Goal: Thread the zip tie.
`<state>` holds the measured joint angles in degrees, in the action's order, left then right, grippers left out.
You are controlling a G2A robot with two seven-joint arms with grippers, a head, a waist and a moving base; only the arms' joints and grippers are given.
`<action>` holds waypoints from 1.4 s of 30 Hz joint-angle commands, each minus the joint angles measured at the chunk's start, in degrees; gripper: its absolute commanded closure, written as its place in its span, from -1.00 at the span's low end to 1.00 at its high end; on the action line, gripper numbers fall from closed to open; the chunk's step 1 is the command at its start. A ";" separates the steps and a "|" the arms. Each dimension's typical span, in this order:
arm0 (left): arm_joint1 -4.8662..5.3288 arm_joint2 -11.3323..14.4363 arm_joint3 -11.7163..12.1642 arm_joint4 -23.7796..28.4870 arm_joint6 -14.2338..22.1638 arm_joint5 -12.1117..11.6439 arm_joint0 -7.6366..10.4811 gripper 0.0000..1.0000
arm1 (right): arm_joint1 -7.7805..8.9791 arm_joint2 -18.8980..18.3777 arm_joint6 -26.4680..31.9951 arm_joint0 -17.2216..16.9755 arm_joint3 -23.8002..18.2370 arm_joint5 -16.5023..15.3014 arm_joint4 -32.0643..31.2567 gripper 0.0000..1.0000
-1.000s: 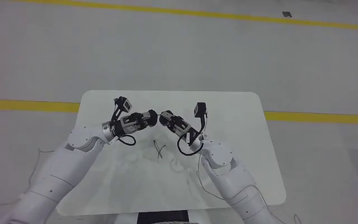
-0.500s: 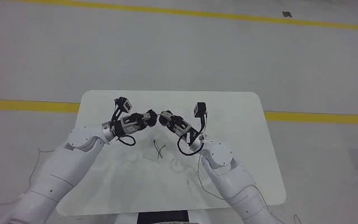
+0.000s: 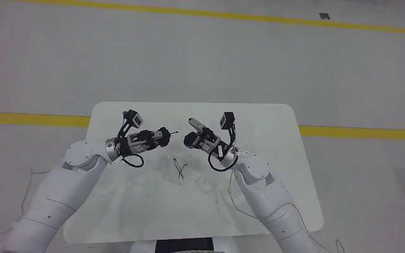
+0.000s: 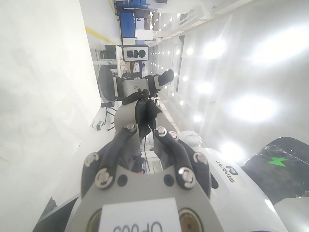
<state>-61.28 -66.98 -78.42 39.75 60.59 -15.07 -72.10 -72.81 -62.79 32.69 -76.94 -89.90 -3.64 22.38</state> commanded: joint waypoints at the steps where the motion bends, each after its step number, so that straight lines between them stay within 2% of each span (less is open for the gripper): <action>1: -0.02 0.03 0.01 0.06 -0.09 -0.04 -0.01 1.00 | 0.00 0.00 0.00 0.00 0.00 -0.01 0.00 -1.00; 8: 0.10 -0.02 -0.35 -0.84 -0.79 0.42 -0.20 1.00 | 0.00 0.00 0.00 0.00 0.00 -0.01 0.00 -1.00; 11: 0.71 -1.75 0.58 -0.14 3.39 0.96 -0.35 1.00 | 0.08 -0.34 2.58 0.28 0.42 -0.09 1.57 -1.00; 15: 1.60 -4.13 2.47 0.19 9.21 1.63 -0.45 1.00 | 0.27 -0.59 8.97 2.43 2.82 -0.02 3.05 -1.00; 17: 1.99 -4.58 3.01 -1.01 12.23 2.06 -0.18 1.00 | 0.24 -0.07 11.63 3.79 4.30 0.74 3.57 -1.00; 20: 2.30 -4.89 3.41 -1.44 14.79 2.00 -0.02 1.00 | 0.11 0.86 15.10 5.65 6.37 0.22 4.12 -1.00; 27: 2.30 -4.89 3.41 -1.44 14.79 2.00 -0.02 1.00 | 0.11 0.86 15.10 5.65 6.37 0.22 4.12 -1.00; 30: 2.30 -4.45 2.95 -2.94 12.14 2.11 -0.19 1.00 | 0.09 1.08 13.87 5.26 6.24 0.15 3.55 -1.00; 36: 2.40 -3.95 3.14 -2.24 12.40 2.34 0.29 1.00 | -0.28 2.55 14.55 5.23 7.15 0.17 6.24 -1.00; 39: 2.26 -2.81 2.40 -2.12 13.05 1.71 0.54 1.00 | -0.41 2.87 15.17 4.79 6.09 -0.34 8.18 -1.00; 42: 2.26 -2.81 2.40 -2.12 13.05 1.71 0.54 1.00 | -0.41 2.87 15.17 4.79 6.09 -0.34 8.18 -1.00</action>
<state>-59.03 -69.76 -76.04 37.64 73.66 -13.38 -71.54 -73.22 -59.92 47.88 -72.16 -83.85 -4.00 30.62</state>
